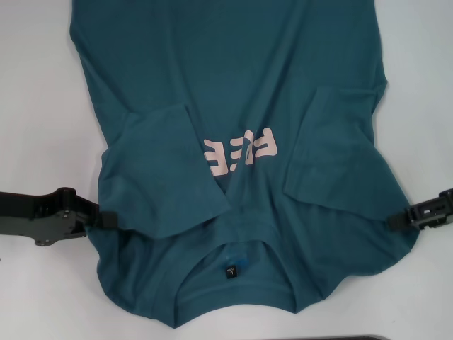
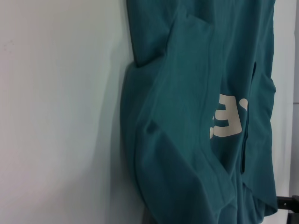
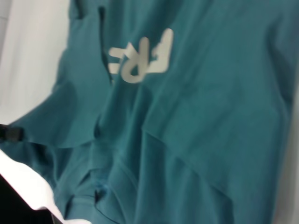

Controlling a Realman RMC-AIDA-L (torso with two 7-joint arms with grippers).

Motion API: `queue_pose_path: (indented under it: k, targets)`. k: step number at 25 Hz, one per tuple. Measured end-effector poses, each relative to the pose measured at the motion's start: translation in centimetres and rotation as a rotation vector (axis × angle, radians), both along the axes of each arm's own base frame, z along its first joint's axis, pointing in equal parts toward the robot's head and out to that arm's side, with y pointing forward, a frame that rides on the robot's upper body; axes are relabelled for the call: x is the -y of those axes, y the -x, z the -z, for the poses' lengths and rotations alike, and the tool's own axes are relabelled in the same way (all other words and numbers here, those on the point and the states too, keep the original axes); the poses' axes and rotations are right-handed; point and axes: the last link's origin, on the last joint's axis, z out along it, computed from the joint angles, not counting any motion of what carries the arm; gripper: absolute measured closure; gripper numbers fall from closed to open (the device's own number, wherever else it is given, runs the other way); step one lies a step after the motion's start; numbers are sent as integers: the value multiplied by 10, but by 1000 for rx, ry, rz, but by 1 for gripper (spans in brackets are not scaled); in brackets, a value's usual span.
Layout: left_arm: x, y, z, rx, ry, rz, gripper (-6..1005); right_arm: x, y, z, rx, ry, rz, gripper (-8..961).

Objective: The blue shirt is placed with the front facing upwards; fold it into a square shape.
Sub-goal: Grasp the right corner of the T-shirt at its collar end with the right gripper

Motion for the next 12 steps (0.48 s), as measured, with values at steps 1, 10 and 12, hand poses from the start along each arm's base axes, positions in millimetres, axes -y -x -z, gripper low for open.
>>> queue_pose_path:
  k: [1, 10, 12]
  targets:
    - [0, 0, 0, 0, 0, 0, 965, 0, -1, 0, 11, 4, 5, 195]
    - [1, 0, 0, 1, 1, -1, 966, -1, -6, 4, 55, 6, 20, 211]
    - [0, 0, 0, 1, 1, 1, 966, -2, -4, 8, 50, 8, 14, 218]
